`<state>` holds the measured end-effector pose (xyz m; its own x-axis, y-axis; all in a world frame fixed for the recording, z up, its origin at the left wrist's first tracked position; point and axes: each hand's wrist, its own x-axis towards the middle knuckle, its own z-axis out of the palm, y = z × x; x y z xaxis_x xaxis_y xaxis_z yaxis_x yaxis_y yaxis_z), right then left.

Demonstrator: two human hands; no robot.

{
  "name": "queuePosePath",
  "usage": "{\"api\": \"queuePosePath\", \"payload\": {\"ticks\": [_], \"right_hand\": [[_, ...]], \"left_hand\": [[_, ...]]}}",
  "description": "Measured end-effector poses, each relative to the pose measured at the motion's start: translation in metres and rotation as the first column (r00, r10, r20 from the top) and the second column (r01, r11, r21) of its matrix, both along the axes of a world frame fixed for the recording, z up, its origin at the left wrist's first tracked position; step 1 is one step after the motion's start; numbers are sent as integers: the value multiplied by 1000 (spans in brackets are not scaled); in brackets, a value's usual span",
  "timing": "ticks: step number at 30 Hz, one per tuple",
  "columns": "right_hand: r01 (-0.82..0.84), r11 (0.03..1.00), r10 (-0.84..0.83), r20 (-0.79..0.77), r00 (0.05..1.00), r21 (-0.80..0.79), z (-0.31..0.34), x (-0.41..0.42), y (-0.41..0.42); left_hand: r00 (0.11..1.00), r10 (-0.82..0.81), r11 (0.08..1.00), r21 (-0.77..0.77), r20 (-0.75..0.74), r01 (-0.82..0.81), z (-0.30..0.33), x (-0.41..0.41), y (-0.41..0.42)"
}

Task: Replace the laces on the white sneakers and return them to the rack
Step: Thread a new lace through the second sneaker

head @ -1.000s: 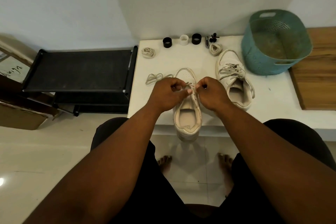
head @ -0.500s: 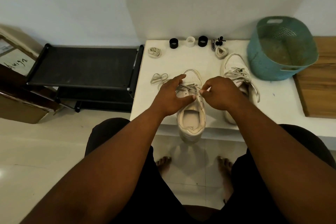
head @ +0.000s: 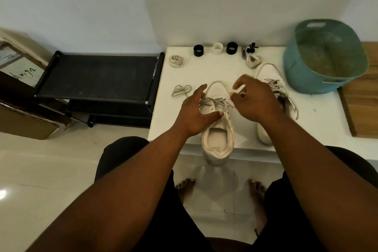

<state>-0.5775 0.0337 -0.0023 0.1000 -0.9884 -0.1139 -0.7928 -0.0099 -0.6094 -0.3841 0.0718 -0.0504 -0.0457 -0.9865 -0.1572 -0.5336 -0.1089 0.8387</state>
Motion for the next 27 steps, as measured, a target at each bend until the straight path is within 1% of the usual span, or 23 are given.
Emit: {"api": "queuePosePath", "payload": {"ticks": [2,3,5,7,8,9,10,11,12,13,14,15,17,18,19,20,21,22,23,24,25,26,27], "right_hand": [[-139,978,172,-217,961,156,-3,3,-1],[-170,963,220,-244,944,210,-4,3,-1],[-162,975,187,-170,967,151,1,3,-4],[9,1000,-12,89,996,29,9,1,-6],[130,991,-135,327,936,37,13,-1,-6],[204,974,-225,523,822,98,17,-1,-6],[227,962,-272,621,735,153,19,-1,-5],[200,967,-254,606,754,156,17,-1,-6],[131,983,-175,464,868,125,15,0,-8],[34,993,-60,235,970,111,11,-2,-9],[-57,989,55,25,998,137,7,-1,-9],[-127,970,152,-112,982,206,6,1,-8],[-161,940,237,-237,942,302,4,4,-10],[-164,945,243,-271,931,285,4,5,-11],[-148,962,205,-243,948,231,7,5,-13],[-84,982,107,-139,985,168,11,4,-16],[16,990,-23,47,999,140,14,2,-17],[119,977,-172,323,931,179,18,-1,-17],[164,943,-305,562,769,288,23,-1,-16],[147,917,-374,671,640,371,26,-1,-15],[117,914,-373,687,624,389,27,-1,-14],[83,938,-280,592,756,337,25,0,-14],[26,969,-116,362,925,244,18,0,-15]], "left_hand": [[1000,3,1000,16,-9,-3,-3,0,-1],[1000,7,1000,23,-15,-6,-4,0,-1],[1000,22,999,29,-20,-21,-6,0,-2],[999,33,999,38,-22,-32,-8,0,-2],[999,37,998,47,-18,-36,-9,0,-3],[999,40,998,58,-13,-39,-10,0,-3],[999,43,997,68,-12,-42,-11,0,-3],[999,45,996,78,-20,-44,-11,0,-3],[998,48,995,90,-38,-44,-10,-1,-3],[997,53,994,102,-59,-47,-10,-1,-3],[995,63,992,112,-78,-54,-10,-1,-3],[993,74,991,122,-96,-63,-10,0,-3],[989,98,987,140,-114,-82,-9,0,-3],[988,107,985,149,-115,-89,-9,0,-3],[987,113,983,160,-118,-93,-8,0,-3],[986,116,981,172,-123,-94,-8,0,-4],[985,115,979,180,-125,-91,-8,0,-3],[986,111,979,184,-126,-87,-8,0,-4],[986,109,979,186,-125,-84,-8,0,-4],[986,107,979,188,-126,-83,-9,0,-4],[985,109,978,191,-132,-83,-9,0,-5],[983,114,977,197,-143,-84,-8,0,-5],[980,123,975,203,-160,-89,-8,0,-5]]}}
